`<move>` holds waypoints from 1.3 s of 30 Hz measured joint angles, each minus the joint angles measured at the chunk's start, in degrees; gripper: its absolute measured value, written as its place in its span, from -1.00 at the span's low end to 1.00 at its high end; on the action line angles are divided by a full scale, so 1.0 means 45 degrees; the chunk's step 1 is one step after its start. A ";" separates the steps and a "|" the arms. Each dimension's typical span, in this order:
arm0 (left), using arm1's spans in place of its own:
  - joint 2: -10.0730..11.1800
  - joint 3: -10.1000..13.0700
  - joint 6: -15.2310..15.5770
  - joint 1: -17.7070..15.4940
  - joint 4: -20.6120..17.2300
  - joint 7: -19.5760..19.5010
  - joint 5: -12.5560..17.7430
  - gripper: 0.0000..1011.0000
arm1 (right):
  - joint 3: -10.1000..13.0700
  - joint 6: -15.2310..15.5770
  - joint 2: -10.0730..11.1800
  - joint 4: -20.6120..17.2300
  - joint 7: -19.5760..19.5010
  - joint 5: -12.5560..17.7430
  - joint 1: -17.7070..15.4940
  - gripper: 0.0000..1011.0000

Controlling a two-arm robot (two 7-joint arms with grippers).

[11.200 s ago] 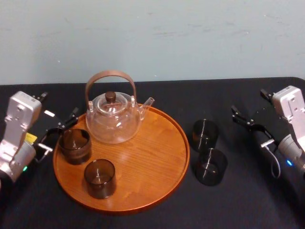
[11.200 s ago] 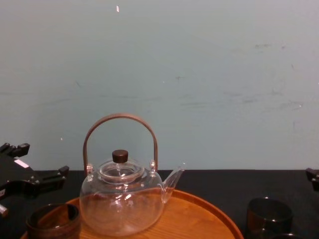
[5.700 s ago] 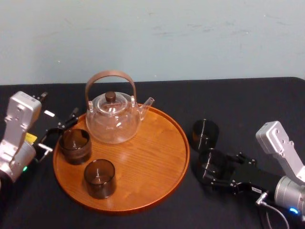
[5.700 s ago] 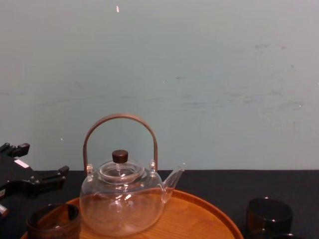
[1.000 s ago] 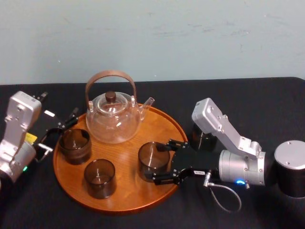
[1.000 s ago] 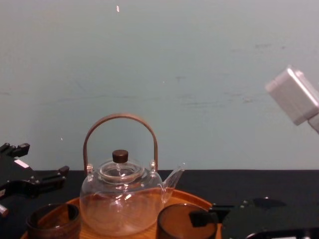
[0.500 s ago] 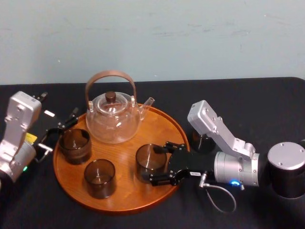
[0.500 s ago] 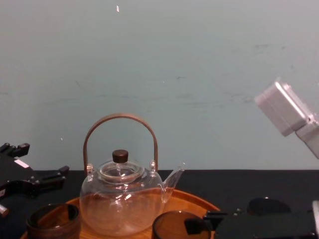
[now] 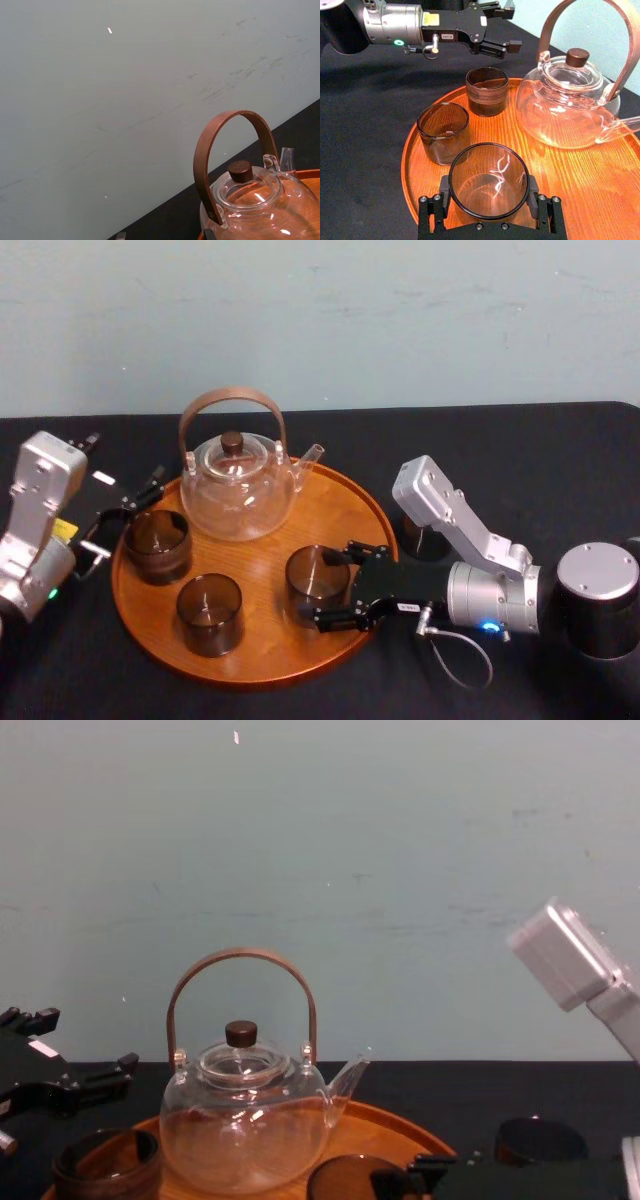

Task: Pick up the glass from the table and place it on the tray.

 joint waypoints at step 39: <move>0.0000 0.0000 0.0000 0.0001 0.0001 0.0000 0.0000 0.98 | -0.0004 -0.0046 -0.0026 0.0089 -0.0105 -0.0223 -0.0060 0.98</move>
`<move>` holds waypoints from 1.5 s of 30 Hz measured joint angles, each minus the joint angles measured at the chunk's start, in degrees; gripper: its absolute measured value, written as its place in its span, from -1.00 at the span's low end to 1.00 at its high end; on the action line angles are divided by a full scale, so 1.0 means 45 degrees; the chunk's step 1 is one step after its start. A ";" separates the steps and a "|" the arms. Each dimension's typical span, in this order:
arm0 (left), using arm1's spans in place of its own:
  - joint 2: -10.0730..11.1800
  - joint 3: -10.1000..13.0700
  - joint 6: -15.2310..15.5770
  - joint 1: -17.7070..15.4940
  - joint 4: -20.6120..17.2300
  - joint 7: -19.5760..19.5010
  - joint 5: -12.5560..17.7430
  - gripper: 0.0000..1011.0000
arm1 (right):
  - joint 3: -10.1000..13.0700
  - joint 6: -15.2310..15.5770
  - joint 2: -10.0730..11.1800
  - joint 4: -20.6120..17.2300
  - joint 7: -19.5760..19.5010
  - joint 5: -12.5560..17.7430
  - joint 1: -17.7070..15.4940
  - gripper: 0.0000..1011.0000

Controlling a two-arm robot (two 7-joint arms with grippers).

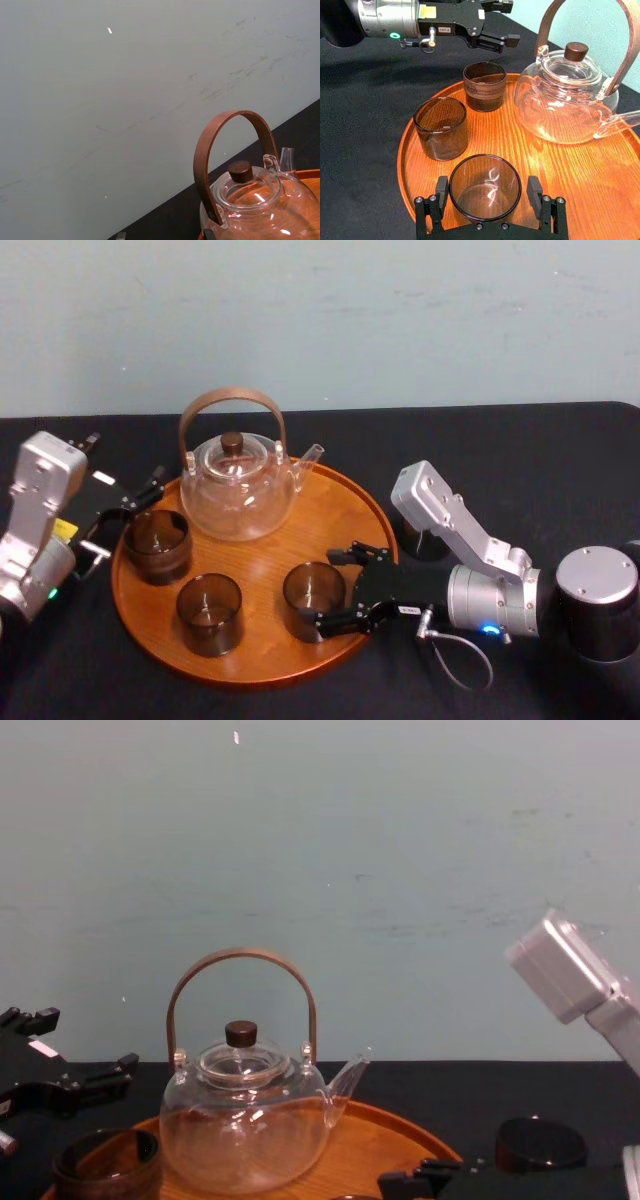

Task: Pick up the glass from the table and place it on the tray.

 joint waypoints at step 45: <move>0.0000 0.0001 0.0000 -0.0001 0.0000 0.0000 0.0000 0.98 | 0.1314 -0.1159 0.2303 -0.1524 0.0930 0.1587 -0.1389 0.98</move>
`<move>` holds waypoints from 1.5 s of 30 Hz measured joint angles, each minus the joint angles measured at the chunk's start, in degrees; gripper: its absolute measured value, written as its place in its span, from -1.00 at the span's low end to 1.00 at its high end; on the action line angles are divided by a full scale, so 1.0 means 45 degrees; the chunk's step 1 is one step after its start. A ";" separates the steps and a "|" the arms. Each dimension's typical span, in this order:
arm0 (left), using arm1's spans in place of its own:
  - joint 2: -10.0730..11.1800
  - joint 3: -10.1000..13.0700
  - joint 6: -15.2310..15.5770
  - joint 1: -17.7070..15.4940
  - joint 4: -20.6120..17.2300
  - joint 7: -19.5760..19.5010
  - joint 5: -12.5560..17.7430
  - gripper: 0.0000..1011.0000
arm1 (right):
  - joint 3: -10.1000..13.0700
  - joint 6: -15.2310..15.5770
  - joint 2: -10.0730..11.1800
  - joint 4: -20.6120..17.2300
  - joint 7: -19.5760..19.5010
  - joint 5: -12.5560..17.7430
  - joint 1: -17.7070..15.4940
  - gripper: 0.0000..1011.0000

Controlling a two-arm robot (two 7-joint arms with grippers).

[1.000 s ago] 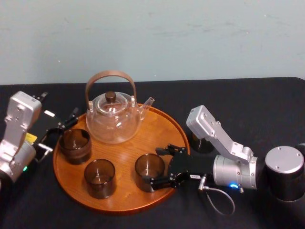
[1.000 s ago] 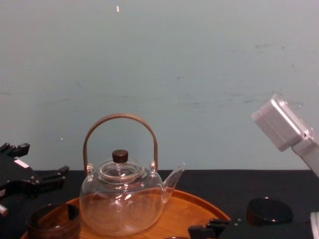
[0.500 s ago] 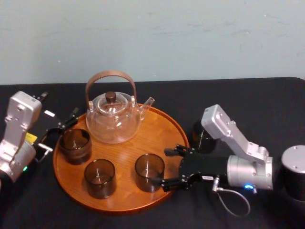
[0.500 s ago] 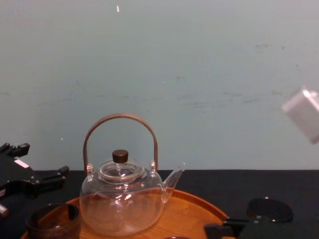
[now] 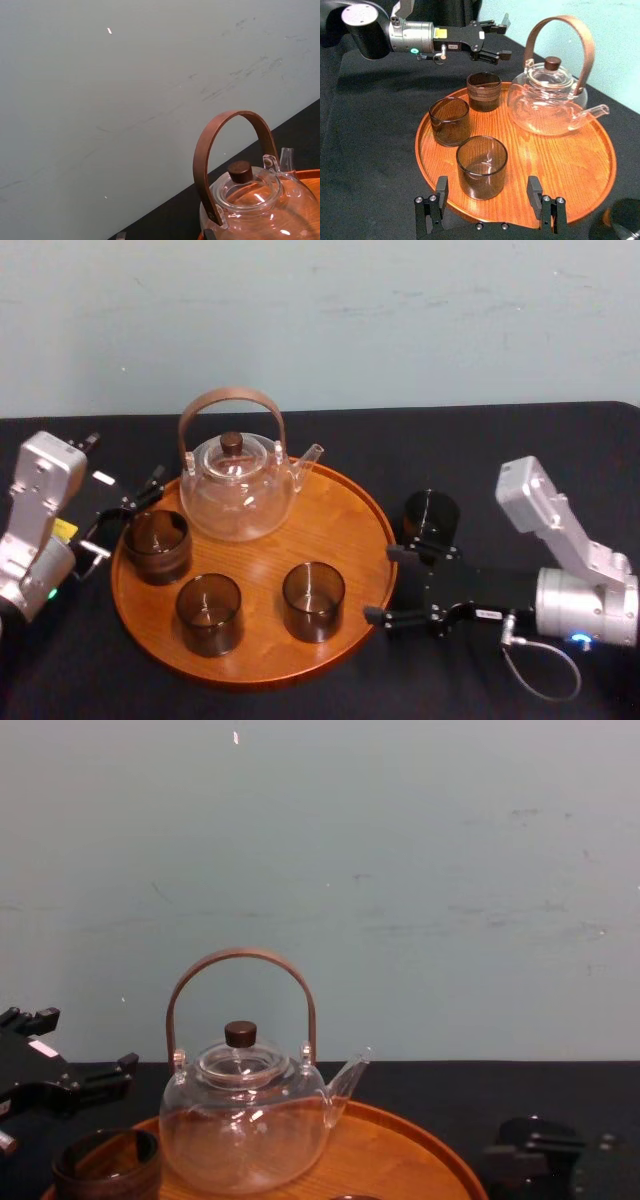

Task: Pick up the glass from the table and place it on the tray.

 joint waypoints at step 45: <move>0.0000 0.0000 0.0000 0.0001 0.0000 0.0000 0.0000 0.98 | 0.2788 0.2200 -0.0376 0.0022 -0.3940 0.0526 -0.1693 0.98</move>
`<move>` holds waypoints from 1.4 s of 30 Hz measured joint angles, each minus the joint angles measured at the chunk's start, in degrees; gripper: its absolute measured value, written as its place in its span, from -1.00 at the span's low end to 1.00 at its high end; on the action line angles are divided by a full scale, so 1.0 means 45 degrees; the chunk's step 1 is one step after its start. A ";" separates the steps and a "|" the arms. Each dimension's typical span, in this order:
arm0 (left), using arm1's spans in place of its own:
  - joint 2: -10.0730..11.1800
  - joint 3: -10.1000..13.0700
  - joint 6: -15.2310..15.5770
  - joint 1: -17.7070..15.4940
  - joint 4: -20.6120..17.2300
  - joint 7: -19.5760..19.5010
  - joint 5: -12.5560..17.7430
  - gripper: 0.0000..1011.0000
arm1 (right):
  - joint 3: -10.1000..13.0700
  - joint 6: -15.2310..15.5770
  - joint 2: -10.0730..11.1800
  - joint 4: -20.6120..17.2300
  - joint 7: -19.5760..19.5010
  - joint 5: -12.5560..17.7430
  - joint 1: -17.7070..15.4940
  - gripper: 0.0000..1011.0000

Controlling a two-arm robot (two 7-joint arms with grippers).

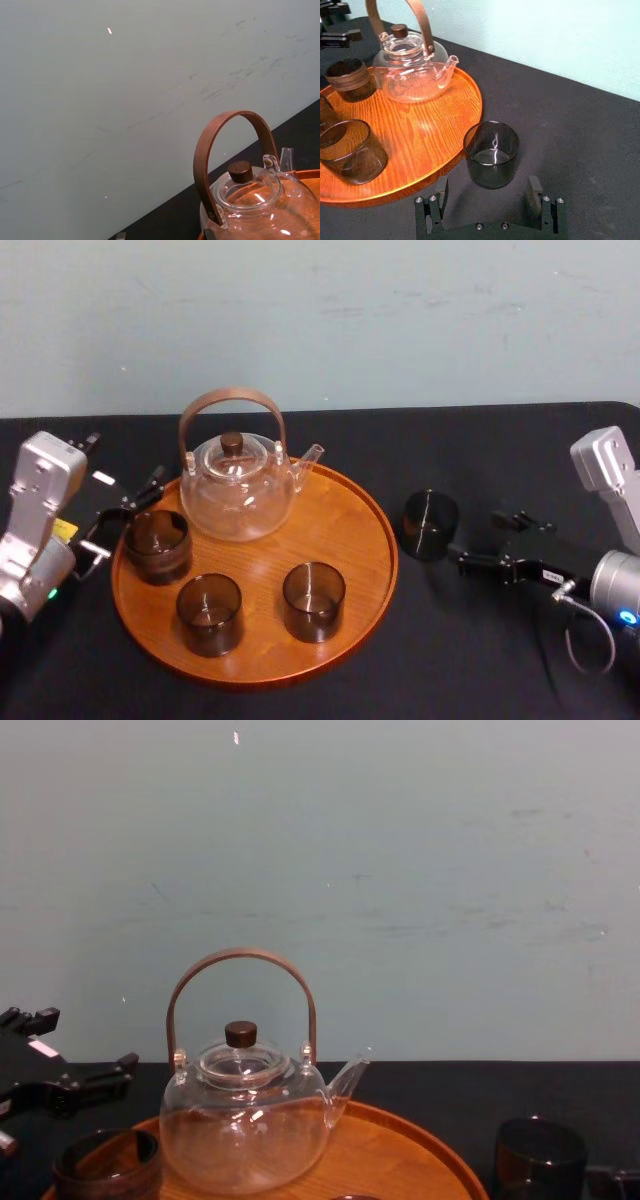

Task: Pick up the glass from the table and place it on the tray.

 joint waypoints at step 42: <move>0.0000 0.0000 0.0000 0.0000 -0.0001 0.0000 0.0001 0.98 | -0.0876 0.0654 -0.1639 0.2404 0.0323 -0.1290 0.2106 0.98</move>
